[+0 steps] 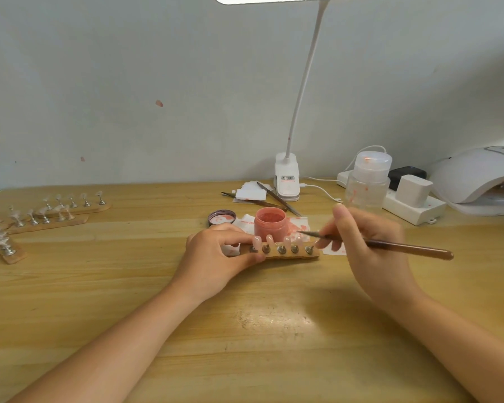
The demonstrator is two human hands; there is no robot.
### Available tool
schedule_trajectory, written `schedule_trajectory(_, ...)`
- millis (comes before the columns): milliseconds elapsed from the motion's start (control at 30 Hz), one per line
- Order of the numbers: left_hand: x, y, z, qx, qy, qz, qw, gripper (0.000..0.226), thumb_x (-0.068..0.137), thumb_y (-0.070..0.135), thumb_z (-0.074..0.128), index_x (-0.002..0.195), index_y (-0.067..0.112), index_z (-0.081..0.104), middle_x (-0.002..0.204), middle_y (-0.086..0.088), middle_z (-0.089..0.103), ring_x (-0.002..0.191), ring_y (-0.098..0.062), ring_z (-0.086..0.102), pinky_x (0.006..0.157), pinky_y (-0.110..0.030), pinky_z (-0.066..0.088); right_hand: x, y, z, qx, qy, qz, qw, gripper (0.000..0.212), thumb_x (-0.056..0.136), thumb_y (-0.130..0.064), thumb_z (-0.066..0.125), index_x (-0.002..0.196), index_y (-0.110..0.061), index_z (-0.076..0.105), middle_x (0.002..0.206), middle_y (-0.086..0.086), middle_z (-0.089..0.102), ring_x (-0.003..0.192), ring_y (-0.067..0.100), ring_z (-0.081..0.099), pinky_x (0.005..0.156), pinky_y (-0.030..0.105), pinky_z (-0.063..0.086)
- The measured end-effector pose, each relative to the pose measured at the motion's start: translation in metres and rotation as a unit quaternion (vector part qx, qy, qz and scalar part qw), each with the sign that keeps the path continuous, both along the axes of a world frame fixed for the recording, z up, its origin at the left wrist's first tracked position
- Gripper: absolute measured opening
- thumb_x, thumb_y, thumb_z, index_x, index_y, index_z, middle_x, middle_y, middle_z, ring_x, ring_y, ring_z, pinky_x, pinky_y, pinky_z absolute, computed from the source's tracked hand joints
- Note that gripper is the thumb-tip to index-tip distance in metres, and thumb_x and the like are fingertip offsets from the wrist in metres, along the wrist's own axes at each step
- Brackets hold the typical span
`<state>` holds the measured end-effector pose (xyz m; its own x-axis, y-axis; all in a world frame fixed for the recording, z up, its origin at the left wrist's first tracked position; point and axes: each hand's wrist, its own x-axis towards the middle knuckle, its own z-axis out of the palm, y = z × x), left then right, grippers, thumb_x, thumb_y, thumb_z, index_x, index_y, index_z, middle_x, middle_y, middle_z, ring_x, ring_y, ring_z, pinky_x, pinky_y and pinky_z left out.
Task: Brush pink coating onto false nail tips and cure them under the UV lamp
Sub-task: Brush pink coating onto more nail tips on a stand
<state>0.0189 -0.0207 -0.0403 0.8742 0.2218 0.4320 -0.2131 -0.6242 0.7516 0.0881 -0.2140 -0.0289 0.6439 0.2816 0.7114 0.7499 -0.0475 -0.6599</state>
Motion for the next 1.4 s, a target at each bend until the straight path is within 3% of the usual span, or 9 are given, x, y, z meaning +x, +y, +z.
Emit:
schedule_trajectory(67,0.001,0.001,-0.001,0.003,-0.004,0.0,1.0,0.028,0.065,0.021,0.079,0.06,0.043,0.063,0.073,0.025,0.063,0.08,0.005,0.055,0.073,-0.008,0.038,-0.003,0.003,-0.004,-0.012,-0.017,0.015,1.0,0.041,0.09,-0.036,0.041,0.064,-0.012,0.064,0.058,-0.003,0.063,0.057,0.005,0.059,0.054,0.017,0.045)
schedule_trajectory(200,0.002,0.001,-0.002,0.003,-0.004,0.001,1.0,0.025,0.065,0.021,0.079,0.06,0.041,0.064,0.076,0.027,0.063,0.08,0.005,0.056,0.082,-0.025,0.038,-0.005,0.005,-0.006,-0.049,-0.08,0.004,0.996,0.042,0.092,-0.029,0.039,0.067,-0.009,0.066,0.064,-0.008,0.062,0.063,0.004,0.059,0.058,0.017,0.045)
schedule_trajectory(533,0.002,0.002,-0.003,0.005,-0.013,-0.007,1.0,0.027,0.066,0.015,0.079,0.061,0.037,0.065,0.074,0.015,0.065,0.079,0.001,0.056,0.067,-0.007,0.038,-0.01,0.013,-0.012,-0.11,-0.112,0.022,0.987,0.041,0.094,-0.037,0.041,0.074,-0.013,0.067,0.063,0.001,0.062,0.061,0.014,0.059,0.056,0.033,0.045)
schedule_trajectory(667,0.001,0.001,-0.002,0.003,-0.014,0.001,1.0,0.031,0.065,0.016,0.08,0.058,0.041,0.063,0.071,0.021,0.063,0.078,0.001,0.056,0.075,-0.016,0.039,-0.013,0.014,-0.009,-0.062,-0.105,0.02,0.992,0.043,0.093,-0.031,0.041,0.066,-0.009,0.066,0.063,-0.004,0.063,0.062,0.009,0.058,0.056,0.031,0.046)
schedule_trajectory(833,0.0,-0.003,0.001,0.008,-0.016,0.004,1.0,0.024,0.064,0.019,0.08,0.07,0.04,0.068,0.071,0.024,0.063,0.079,-0.001,0.056,0.096,-0.049,0.036,-0.017,0.017,-0.008,-0.066,-0.102,0.03,0.992,0.042,0.093,-0.035,0.041,0.066,-0.013,0.065,0.061,-0.001,0.062,0.06,0.013,0.059,0.055,0.037,0.047)
schedule_trajectory(900,0.0,-0.005,0.002,0.0,-0.043,-0.003,0.999,0.019,0.062,0.023,0.081,0.069,0.038,0.072,0.07,0.017,0.063,0.077,-0.004,0.057,0.092,-0.047,0.039,-0.019,0.019,-0.008,-0.036,-0.119,0.02,0.992,0.048,0.095,-0.037,0.039,0.065,-0.01,0.065,0.061,-0.002,0.061,0.059,0.011,0.058,0.055,0.033,0.046)
schedule_trajectory(1033,-0.002,-0.007,0.005,-0.014,-0.075,-0.006,0.997,0.024,0.06,0.041,0.07,0.083,0.036,0.069,0.08,0.007,0.063,0.085,-0.018,0.058,0.088,-0.055,0.038,-0.024,0.025,-0.006,-0.054,-0.18,-0.015,0.982,0.026,0.091,-0.024,0.047,0.077,-0.016,0.068,0.072,-0.017,0.056,0.067,0.003,0.053,0.061,0.015,0.04)
schedule_trajectory(1233,-0.004,-0.008,0.007,-0.005,-0.092,-0.006,0.996,0.024,0.061,0.039,0.069,0.085,0.034,0.071,0.079,0.009,0.06,0.083,-0.02,0.058,0.087,-0.057,0.037,-0.024,0.021,-0.009,-0.045,-0.183,0.005,0.982,0.054,0.098,-0.035,0.033,0.063,-0.009,0.064,0.055,-0.002,0.056,0.054,0.012,0.052,0.054,0.03,0.04)
schedule_trajectory(1400,-0.003,-0.008,0.006,0.0,-0.098,-0.009,0.995,0.019,0.062,0.039,0.069,0.08,0.034,0.073,0.078,0.01,0.059,0.082,-0.018,0.057,0.086,-0.056,0.037,-0.025,0.026,-0.005,-0.05,-0.186,-0.006,0.981,0.032,0.093,-0.022,0.043,0.071,-0.017,0.066,0.064,-0.017,0.055,0.061,0.003,0.052,0.059,0.016,0.04)
